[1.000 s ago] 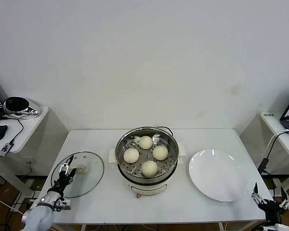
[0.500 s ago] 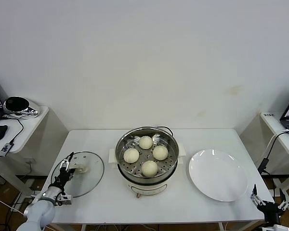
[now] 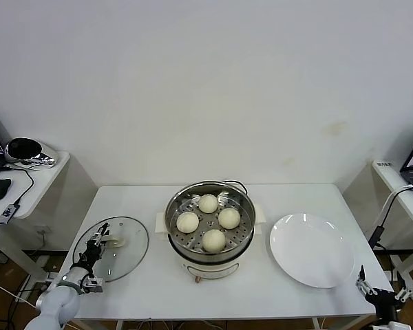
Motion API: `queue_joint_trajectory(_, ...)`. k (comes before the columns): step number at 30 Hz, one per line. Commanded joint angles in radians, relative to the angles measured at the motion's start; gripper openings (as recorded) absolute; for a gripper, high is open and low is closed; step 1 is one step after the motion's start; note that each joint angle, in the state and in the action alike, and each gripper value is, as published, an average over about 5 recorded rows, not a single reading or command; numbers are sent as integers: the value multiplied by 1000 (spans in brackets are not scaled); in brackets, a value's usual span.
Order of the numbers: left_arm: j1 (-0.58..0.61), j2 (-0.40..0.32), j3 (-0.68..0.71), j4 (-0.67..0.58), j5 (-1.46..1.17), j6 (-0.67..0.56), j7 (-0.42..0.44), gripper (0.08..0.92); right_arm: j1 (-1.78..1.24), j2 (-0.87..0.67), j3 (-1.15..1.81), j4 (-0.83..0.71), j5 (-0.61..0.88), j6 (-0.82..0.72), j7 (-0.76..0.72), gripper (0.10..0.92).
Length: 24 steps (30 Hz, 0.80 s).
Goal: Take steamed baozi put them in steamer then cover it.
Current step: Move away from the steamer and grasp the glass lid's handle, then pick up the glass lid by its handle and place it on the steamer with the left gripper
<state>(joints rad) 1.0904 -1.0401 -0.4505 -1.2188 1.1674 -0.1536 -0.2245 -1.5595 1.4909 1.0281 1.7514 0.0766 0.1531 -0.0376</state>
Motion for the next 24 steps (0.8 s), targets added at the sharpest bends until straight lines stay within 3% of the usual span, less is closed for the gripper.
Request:
queue_joint_trajectory(1, -3, 5, 5, 10, -35, 1, 1, 411, -1, 0, -3, 4, 0, -2, -3, 823)
queue_joint_trajectory(7, 22, 8, -13, -29, -60, 1, -13, 238, 0, -1, -10, 1, -3, 1, -5, 823)
queue_joint_trajectory(11, 96, 20, -66, -167, -103, 28, -14, 150, -1, -2, -16, 4, -6, 5, -4, 823)
queue_joint_trajectory(24, 432, 68, -341, -710, -260, 304, 122, 142, -7, -6, -59, 18, -32, 17, -4, 823)
